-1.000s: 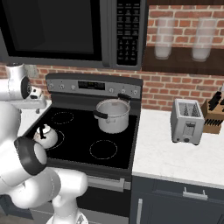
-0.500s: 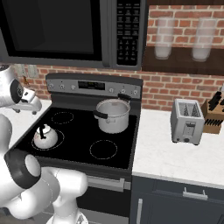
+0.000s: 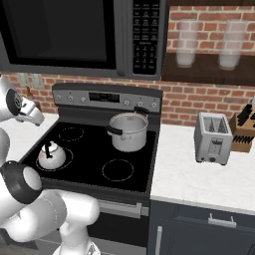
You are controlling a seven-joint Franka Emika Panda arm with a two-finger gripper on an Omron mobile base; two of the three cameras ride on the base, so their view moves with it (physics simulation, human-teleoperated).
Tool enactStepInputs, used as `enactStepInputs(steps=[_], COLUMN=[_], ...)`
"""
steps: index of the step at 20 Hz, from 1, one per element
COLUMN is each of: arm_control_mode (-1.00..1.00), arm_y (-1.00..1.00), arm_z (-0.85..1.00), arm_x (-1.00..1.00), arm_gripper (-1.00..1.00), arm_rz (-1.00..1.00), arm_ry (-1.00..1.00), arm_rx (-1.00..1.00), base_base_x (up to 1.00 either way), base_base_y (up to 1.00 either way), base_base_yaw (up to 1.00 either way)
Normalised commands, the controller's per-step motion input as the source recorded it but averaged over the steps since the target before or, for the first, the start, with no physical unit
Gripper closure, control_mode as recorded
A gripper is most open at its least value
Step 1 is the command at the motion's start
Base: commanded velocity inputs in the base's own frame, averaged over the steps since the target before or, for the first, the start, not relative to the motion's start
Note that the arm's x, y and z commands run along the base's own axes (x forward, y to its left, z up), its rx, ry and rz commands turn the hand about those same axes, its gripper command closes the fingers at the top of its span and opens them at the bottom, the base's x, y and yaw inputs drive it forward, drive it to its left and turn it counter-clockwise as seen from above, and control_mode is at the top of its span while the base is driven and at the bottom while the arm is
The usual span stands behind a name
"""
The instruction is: Pick the kettle from the counter and place it on a stove burner. Then turn the burner on.
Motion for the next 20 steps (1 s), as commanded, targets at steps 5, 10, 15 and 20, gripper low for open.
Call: enactStepInputs(steps=[5,10,15,20], arm_control_mode=[-1.0,-1.0,-1.0,-1.0], arm_y=[0.31,-0.01,-0.29,-0.03], arm_z=[0.25,0.0,0.0,0.0], arm_x=[0.63,0.49,0.47,0.26], arm_gripper=[-1.0,-1.0,-1.0,-1.0], arm_rz=[-0.05,-0.01,0.01,0.01], arm_ry=[-0.01,0.0,0.0,0.0], arm_rx=[-0.07,0.0,0.0,0.0], base_base_x=[0.0,0.0,0.0,0.0], base_base_y=[0.0,0.0,0.0,0.0], base_base_yaw=[0.0,0.0,0.0,0.0])
